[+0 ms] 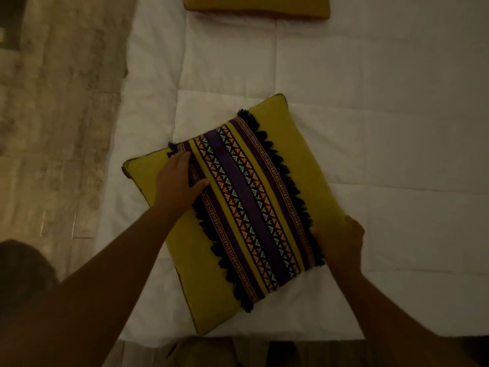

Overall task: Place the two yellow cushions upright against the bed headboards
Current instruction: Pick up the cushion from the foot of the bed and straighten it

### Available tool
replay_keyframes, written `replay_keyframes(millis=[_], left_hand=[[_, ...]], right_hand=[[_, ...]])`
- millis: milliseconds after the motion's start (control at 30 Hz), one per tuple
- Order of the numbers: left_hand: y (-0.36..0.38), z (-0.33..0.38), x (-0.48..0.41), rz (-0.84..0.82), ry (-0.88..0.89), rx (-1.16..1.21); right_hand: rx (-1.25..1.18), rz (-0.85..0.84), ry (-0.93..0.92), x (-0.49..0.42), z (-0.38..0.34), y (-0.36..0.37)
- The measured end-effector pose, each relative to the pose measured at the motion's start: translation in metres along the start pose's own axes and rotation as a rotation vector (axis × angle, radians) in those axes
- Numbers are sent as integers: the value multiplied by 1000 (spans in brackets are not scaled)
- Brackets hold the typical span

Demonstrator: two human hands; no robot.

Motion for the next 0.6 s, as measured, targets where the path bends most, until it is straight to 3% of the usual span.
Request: replay_keyframes(millis=[100,200,467,600], left_hand=[[9,-4,34,104,-137,67],[24,-6,64,155,-321,159],[65,-8,117,299,-669,696],[76,-24,118,251,-781,834]], right_hand=[[71,-130,-129,-33,-35,-8],[99,-136,-195,-55,-58,-4],[106,-232,-211,-97,-98,19],[80,-322,-111,-112,-96,27]])
Point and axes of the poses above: each hand's wrist, its own x-axis away from the middle knuckle, its own y-axis out of the palm, z = x × y, the point moved 2 cm from there along -x, towards the middle knuckle, and after that the axes turned 11 degrees about y, right-handed, at the moved point
